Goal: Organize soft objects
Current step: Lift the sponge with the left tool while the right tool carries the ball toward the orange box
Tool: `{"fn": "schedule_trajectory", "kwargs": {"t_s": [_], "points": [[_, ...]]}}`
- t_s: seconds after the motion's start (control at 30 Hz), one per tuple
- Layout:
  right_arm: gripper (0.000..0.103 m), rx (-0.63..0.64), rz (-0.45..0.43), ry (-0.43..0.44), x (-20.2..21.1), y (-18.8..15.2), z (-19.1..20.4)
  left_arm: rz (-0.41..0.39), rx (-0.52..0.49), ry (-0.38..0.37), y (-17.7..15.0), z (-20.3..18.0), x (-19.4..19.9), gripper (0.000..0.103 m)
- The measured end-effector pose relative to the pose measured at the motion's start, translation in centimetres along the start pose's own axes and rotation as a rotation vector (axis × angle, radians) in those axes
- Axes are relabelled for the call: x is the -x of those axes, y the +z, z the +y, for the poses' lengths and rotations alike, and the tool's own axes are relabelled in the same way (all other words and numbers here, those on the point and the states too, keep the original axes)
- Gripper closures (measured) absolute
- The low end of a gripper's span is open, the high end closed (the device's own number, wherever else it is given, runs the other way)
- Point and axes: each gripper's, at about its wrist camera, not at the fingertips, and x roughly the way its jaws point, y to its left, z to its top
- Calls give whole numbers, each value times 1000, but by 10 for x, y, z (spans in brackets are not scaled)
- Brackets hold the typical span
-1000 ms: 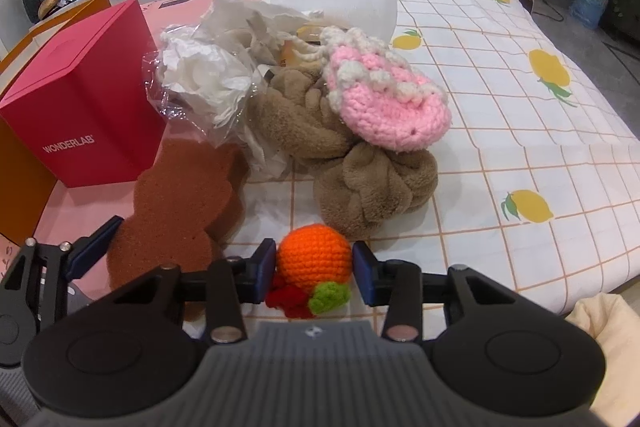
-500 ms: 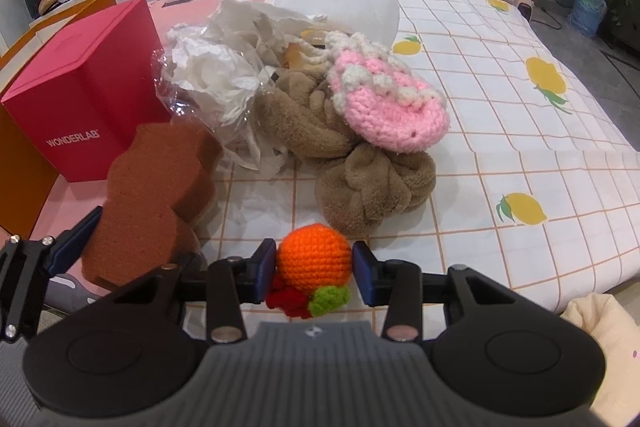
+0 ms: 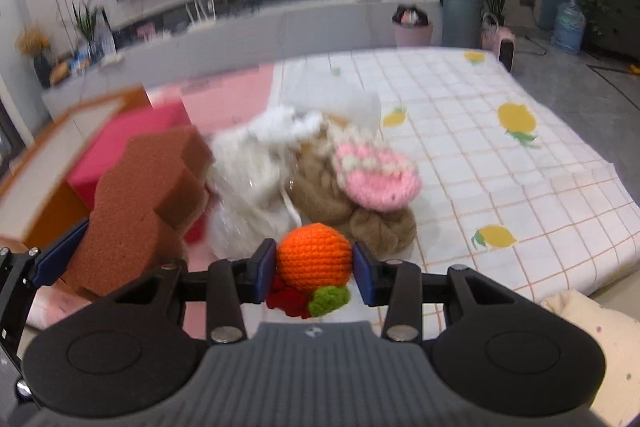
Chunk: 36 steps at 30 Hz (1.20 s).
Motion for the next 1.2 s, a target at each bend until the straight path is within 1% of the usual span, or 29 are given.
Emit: {"fn": "schedule_trajectory", "kwargs": {"t_s": [0.13, 0.2, 0.27, 0.33, 0.4, 0.5, 0.53, 0.57, 0.6, 0.7, 0.73, 0.83, 0.87, 0.93, 1.0, 1.03, 1.1, 1.13, 1.2], "points": [[62, -7, -97, 17, 36, 12, 12, -82, -56, 20, 33, 13, 22, 27], [62, -12, -157, 40, 54, 20, 22, -134, -93, 43, 46, 27, 37, 27], [62, -14, -199, 61, 68, 28, 36, -187, -135, 78, 54, 44, 50, 27], [62, -14, -228, 98, 76, 34, 54, -215, -174, 130, 56, 59, 60, 27], [62, -8, -241, 144, 80, 40, 75, -220, -202, 187, 55, 87, 67, 27], [62, 35, -246, 208, 78, 46, 115, -218, -179, 242, 42, 129, 72, 27], [62, 46, -252, 223, 75, 47, 127, -210, -168, 263, 38, 138, 74, 27], [62, 57, -251, 237, 71, 47, 141, -184, -154, 273, 32, 153, 68, 27], [62, 63, -247, 248, 67, 48, 152, -158, -138, 267, 24, 165, 63, 27], [62, 67, -204, 285, 47, 50, 182, -62, -93, 189, 7, 189, 44, 27], [62, 71, -189, 290, 41, 48, 194, -22, -102, 173, 0, 194, 32, 27], [62, 90, -169, 302, 24, 43, 219, 45, -161, 225, -16, 196, 8, 27], [62, 95, -166, 308, 19, 41, 226, 71, -153, 212, -17, 200, 1, 27], [62, 94, -165, 318, 11, 31, 229, 110, -129, 181, -20, 204, -15, 26], [62, 50, -191, 319, 6, 22, 230, 135, -148, 197, -23, 203, -30, 26], [62, 58, -180, 336, 1, 20, 230, 146, -158, 204, -25, 210, -28, 26], [62, 65, -169, 356, -3, 15, 228, 177, -168, 205, -24, 213, -33, 25], [62, 67, -166, 357, -4, 14, 227, 188, -166, 209, -30, 219, -26, 23], [62, 61, -157, 367, -9, 11, 223, 207, -167, 238, -41, 233, -8, 19]]}}
